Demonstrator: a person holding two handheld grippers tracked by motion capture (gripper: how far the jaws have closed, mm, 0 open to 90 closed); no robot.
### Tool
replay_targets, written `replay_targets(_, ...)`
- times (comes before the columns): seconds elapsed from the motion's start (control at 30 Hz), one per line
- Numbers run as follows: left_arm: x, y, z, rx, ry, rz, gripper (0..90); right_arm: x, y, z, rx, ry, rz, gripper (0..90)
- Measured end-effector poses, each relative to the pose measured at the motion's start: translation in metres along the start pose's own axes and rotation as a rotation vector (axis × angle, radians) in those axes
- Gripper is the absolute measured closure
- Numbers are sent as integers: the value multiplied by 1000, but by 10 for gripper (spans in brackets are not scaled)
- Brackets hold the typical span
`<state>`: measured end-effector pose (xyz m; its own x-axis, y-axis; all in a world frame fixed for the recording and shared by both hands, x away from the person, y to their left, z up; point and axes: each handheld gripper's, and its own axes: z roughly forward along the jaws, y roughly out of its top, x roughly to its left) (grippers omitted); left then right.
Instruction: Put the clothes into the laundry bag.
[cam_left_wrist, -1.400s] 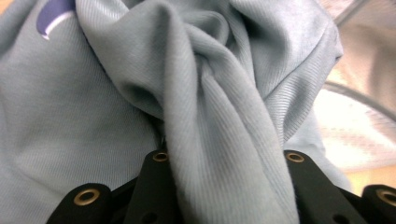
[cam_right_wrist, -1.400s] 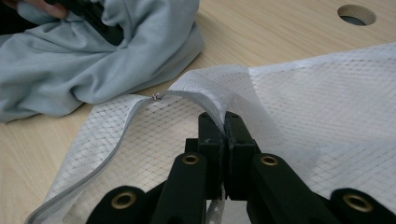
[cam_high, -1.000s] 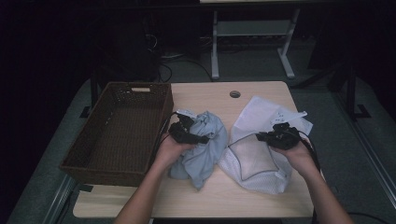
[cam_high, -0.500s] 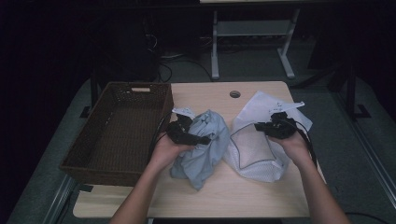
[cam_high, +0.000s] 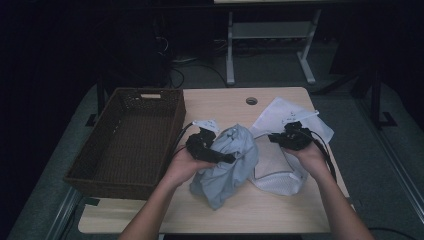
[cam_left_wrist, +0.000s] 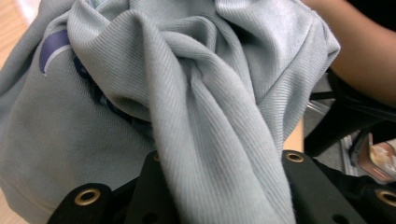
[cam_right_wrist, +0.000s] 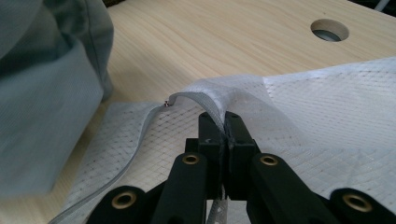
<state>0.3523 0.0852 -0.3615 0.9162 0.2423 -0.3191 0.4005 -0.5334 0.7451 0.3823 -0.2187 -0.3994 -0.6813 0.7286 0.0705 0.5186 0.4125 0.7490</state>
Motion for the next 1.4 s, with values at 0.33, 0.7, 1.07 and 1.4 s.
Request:
replay_targets(0.33,-11,8,51,70,-64,55,701,6,2,-2,-7,11,-6,871)
replay_targets(0.7,15,-10,105,165,-52,18,663,10,2,-4,-7,20,-19,871)
replay_targets(1.07,23,-18,110,139,82,-20,620,29,2,-12,1,50,-62,871)
replay_targets(1.4,17,-12,55,81,78,-10,361,28,-2,-13,7,45,-58,871)
